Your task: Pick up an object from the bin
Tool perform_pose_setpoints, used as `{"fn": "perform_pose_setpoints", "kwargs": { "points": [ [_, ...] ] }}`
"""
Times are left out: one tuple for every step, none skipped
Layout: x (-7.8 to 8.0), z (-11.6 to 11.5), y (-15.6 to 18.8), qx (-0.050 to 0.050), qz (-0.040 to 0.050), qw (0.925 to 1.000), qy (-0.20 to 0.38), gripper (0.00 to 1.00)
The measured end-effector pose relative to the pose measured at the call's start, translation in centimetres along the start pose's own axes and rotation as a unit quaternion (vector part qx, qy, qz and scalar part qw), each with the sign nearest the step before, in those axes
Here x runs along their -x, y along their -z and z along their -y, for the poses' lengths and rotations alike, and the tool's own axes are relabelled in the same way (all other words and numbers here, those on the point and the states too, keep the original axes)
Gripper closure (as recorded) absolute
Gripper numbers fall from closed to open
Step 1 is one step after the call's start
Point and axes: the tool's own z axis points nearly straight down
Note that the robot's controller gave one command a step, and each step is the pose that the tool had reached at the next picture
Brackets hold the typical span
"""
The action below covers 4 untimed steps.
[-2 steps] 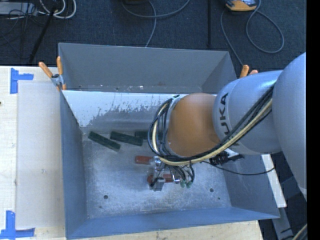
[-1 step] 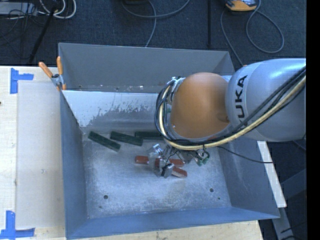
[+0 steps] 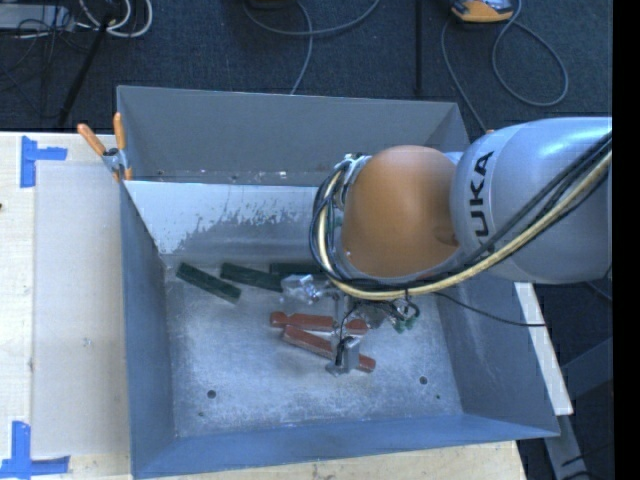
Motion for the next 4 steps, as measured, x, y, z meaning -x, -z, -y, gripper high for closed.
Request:
{"fn": "perform_pose_setpoints", "kwargs": {
  "points": [
    [4.7, 2.8, -8.1, 0.001, -0.0017, 0.9992, 0.039, 0.0],
    [4.8, 3.1, -7.6, -0.001, 0.0022, 0.9993, 0.036, 1.0],
    [4.8, 2.9, -7.8, 0.0, 0.0021, 0.9994, 0.036, 0.0],
    [4.0, 8.0, -8.0, 0.004, -0.0049, 0.9952, 0.098, 0.0]
  ]
}}
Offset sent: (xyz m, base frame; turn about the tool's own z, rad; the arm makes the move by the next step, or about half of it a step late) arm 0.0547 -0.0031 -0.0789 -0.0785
